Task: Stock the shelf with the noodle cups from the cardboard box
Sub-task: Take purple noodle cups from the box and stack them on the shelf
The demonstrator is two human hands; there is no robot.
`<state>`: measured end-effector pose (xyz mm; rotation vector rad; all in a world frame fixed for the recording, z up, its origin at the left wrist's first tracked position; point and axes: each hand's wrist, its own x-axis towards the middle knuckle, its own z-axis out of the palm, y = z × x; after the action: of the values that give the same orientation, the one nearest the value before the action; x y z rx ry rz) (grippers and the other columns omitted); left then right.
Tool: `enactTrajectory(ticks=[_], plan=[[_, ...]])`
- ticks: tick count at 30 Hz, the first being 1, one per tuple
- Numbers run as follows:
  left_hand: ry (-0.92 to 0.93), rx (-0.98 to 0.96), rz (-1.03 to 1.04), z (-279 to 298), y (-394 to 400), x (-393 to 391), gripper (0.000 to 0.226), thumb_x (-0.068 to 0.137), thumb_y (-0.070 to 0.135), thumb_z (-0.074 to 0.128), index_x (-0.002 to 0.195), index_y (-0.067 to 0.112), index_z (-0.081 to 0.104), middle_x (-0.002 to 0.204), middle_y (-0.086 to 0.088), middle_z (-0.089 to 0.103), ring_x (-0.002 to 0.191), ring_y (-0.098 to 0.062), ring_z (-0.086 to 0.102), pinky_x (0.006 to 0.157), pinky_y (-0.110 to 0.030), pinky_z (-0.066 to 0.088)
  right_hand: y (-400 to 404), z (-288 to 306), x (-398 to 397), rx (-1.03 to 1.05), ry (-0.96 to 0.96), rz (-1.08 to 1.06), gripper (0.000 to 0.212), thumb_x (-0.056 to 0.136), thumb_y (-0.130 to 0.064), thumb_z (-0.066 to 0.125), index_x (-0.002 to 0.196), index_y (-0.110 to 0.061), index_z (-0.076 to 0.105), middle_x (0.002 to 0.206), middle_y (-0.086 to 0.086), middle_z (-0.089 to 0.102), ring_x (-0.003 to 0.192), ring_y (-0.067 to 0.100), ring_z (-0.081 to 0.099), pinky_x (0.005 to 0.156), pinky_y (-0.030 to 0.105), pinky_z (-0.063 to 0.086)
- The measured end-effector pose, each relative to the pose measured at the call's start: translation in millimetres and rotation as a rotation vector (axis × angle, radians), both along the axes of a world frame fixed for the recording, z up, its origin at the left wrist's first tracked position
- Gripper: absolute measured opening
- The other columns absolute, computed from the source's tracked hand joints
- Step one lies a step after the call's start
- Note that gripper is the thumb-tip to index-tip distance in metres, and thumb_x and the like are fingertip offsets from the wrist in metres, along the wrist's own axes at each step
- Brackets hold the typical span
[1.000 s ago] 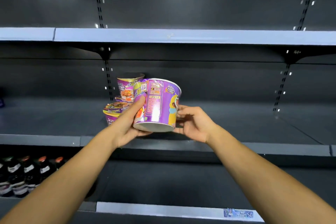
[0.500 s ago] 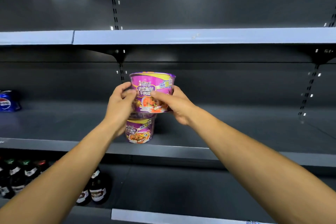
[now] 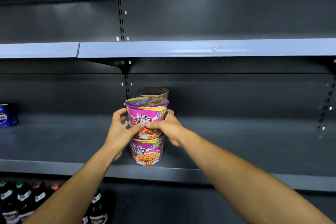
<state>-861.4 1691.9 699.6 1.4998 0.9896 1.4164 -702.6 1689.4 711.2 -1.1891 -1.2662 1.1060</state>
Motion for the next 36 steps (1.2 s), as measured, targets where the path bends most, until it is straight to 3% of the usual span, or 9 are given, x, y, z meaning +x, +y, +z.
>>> enactTrajectory(ticks=[7, 12, 18, 25, 31, 36], plan=[[0.070, -0.033, -0.052, -6, 11, -5, 0.088, 0.073, 0.021, 0.077, 0.144, 0.022, 0.024, 0.126, -0.002, 0.055, 0.107, -0.010, 0.059, 0.084, -0.030, 0.051, 10, -3, 1, -0.003, -0.056, 0.034, 0.085, 0.069, -0.014, 0.083, 0.135, -0.019, 0.029, 0.113, 0.000, 0.060, 0.102, 0.016, 0.061, 0.091, 0.037, 0.052], [0.160, -0.027, -0.077, -3, 9, -6, 0.082, 0.080, 0.017, 0.072, 0.145, 0.019, 0.022, 0.127, 0.000, 0.050, 0.101, -0.004, 0.056, 0.084, -0.026, 0.048, 12, -5, 2, -0.007, -0.065, 0.035, 0.083, 0.071, -0.014, 0.081, 0.136, -0.020, 0.029, 0.115, 0.001, 0.059, 0.105, 0.018, 0.061, 0.094, 0.041, 0.051], [0.214, -0.049, -0.108, -7, 11, -9, 0.092, 0.074, 0.005, 0.077, 0.145, 0.022, 0.022, 0.129, 0.003, 0.049, 0.119, -0.015, 0.053, 0.096, -0.035, 0.047, 13, -6, 2, -0.015, -0.072, 0.038, 0.079, 0.072, -0.015, 0.081, 0.134, -0.021, 0.034, 0.116, 0.002, 0.061, 0.104, 0.018, 0.062, 0.092, 0.042, 0.053], [0.323, -0.042, -0.108, -7, 15, -11, 0.083, 0.075, 0.005, 0.077, 0.139, 0.031, 0.031, 0.121, 0.009, 0.060, 0.113, -0.012, 0.059, 0.099, -0.045, 0.048, 8, -5, 0, -0.031, -0.056, 0.027, 0.072, 0.072, -0.013, 0.080, 0.132, -0.020, 0.041, 0.117, 0.004, 0.063, 0.104, 0.019, 0.063, 0.092, 0.042, 0.053], [0.380, -0.068, -0.060, -7, 13, -6, 0.067, 0.083, 0.004, 0.069, 0.135, 0.025, 0.033, 0.124, 0.002, 0.059, 0.114, -0.016, 0.057, 0.101, -0.047, 0.047, -1, -1, 0, -0.032, -0.047, -0.014, 0.059, 0.075, -0.009, 0.078, 0.118, -0.021, 0.041, 0.114, 0.003, 0.061, 0.104, 0.020, 0.061, 0.092, 0.041, 0.053], [0.435, -0.127, -0.034, -6, 12, -4, 0.068, 0.081, 0.005, 0.071, 0.132, 0.025, 0.031, 0.123, -0.001, 0.060, 0.112, -0.020, 0.059, 0.098, -0.050, 0.048, -11, 3, 1, -0.035, -0.054, -0.024, 0.060, 0.077, -0.001, 0.074, 0.121, -0.020, 0.039, 0.095, -0.005, 0.056, 0.100, 0.018, 0.058, 0.094, 0.041, 0.051]])
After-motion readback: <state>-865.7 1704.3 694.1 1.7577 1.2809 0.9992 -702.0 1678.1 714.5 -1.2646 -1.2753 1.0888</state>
